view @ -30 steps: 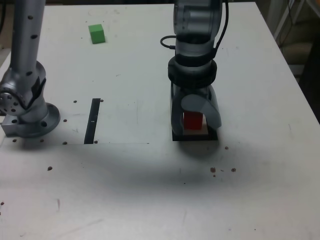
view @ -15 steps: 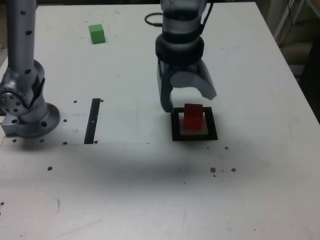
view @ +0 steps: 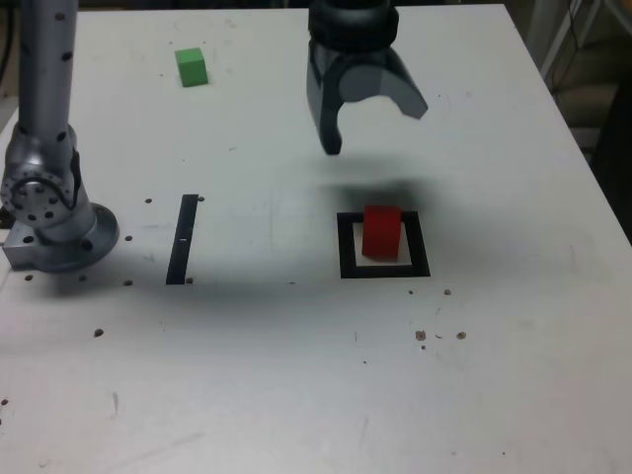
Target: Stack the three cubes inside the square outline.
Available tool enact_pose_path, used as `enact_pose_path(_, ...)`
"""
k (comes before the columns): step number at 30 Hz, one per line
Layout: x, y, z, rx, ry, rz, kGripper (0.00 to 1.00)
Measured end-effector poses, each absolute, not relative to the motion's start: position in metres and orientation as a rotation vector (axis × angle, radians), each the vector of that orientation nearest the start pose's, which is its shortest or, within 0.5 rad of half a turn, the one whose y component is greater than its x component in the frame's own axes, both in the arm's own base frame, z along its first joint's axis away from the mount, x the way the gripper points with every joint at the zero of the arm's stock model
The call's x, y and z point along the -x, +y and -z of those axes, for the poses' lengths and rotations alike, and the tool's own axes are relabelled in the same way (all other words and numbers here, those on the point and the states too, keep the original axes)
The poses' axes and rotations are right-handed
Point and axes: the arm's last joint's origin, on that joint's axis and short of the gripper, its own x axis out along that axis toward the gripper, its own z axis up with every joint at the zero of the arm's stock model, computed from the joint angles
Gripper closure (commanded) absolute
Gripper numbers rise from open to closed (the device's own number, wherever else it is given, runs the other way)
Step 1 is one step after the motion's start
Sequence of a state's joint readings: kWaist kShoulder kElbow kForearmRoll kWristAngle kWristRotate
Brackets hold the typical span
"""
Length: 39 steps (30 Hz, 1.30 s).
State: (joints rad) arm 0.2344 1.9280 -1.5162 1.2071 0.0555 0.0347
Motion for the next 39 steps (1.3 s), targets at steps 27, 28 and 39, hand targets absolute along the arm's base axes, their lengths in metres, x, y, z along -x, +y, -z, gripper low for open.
enact_pose_path(27,-0.355,0.233,-0.274,-0.027,1.687,-0.151,0.0)
enact_pose_path(28,-0.355,0.239,-0.274,-0.051,1.685,-0.134,0.0)
enact_pose_path(39,-0.357,0.279,-0.268,-0.229,1.698,0.037,0.01)
